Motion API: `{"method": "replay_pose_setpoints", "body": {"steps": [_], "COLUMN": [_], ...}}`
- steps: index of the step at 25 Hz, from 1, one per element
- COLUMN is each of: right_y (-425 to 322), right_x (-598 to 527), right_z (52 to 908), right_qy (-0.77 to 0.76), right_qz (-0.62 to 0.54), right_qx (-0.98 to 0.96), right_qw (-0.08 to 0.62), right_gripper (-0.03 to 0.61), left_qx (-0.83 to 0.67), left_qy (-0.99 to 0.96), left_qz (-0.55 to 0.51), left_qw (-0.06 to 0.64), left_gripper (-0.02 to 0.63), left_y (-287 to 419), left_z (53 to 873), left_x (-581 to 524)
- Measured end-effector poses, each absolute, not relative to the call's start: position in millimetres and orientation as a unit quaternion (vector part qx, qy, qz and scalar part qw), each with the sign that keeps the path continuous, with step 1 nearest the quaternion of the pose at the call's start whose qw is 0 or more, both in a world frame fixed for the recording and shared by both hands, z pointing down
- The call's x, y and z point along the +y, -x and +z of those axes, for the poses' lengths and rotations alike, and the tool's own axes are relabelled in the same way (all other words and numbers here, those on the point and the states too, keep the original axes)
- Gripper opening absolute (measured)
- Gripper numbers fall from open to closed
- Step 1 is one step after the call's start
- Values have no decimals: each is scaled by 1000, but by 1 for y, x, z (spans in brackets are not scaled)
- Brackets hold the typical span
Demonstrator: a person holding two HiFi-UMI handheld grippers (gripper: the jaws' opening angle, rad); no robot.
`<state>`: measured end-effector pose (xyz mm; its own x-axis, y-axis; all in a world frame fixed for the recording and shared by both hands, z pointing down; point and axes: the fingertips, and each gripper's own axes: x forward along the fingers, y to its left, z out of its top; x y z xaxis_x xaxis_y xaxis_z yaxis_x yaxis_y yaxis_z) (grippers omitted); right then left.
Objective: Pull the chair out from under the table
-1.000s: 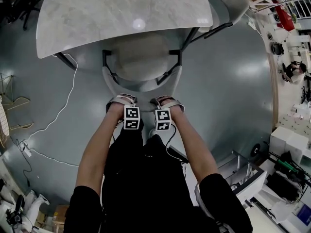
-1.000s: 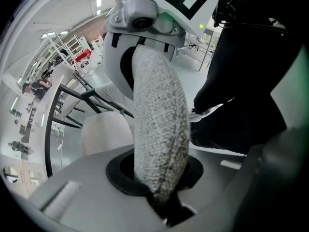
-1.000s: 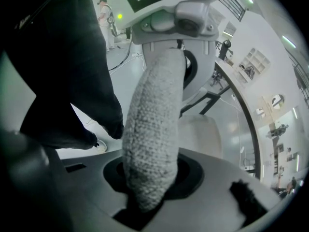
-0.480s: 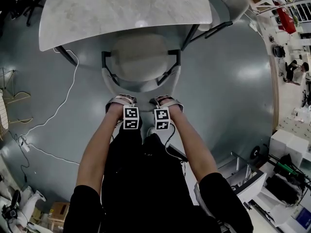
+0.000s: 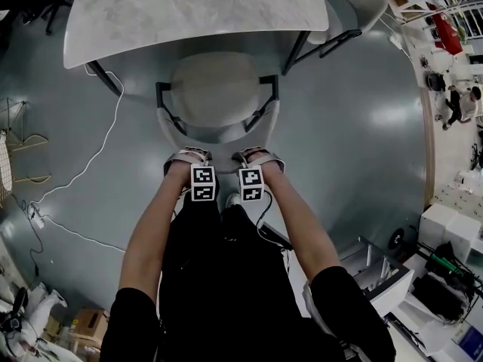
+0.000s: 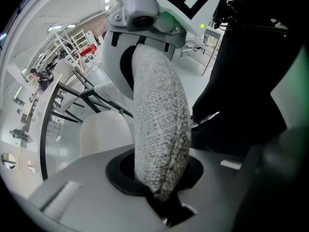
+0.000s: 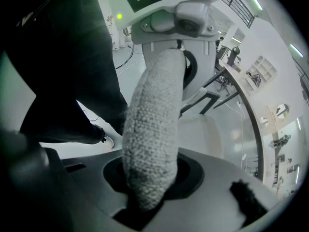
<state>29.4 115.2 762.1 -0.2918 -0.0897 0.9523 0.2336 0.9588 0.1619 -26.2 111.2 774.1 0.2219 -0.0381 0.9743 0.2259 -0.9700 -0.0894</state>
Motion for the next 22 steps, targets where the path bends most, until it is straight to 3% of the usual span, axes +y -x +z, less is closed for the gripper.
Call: {"method": "replay_pose_setpoints", "body": {"steps": [22], "right_y": [-39], "right_x": [159], "right_z": [761], "right_qy": [52], "right_qz": [-137], "right_qx": [-793], "right_qw": [592], "right_gripper": [103], "left_qx": [-58], "left_qy": [774], "left_qz": [-623], "left_qw": [98], "left_gripper": [72], "left_y": [16], "left_z": [775], "left_x": [155]}}
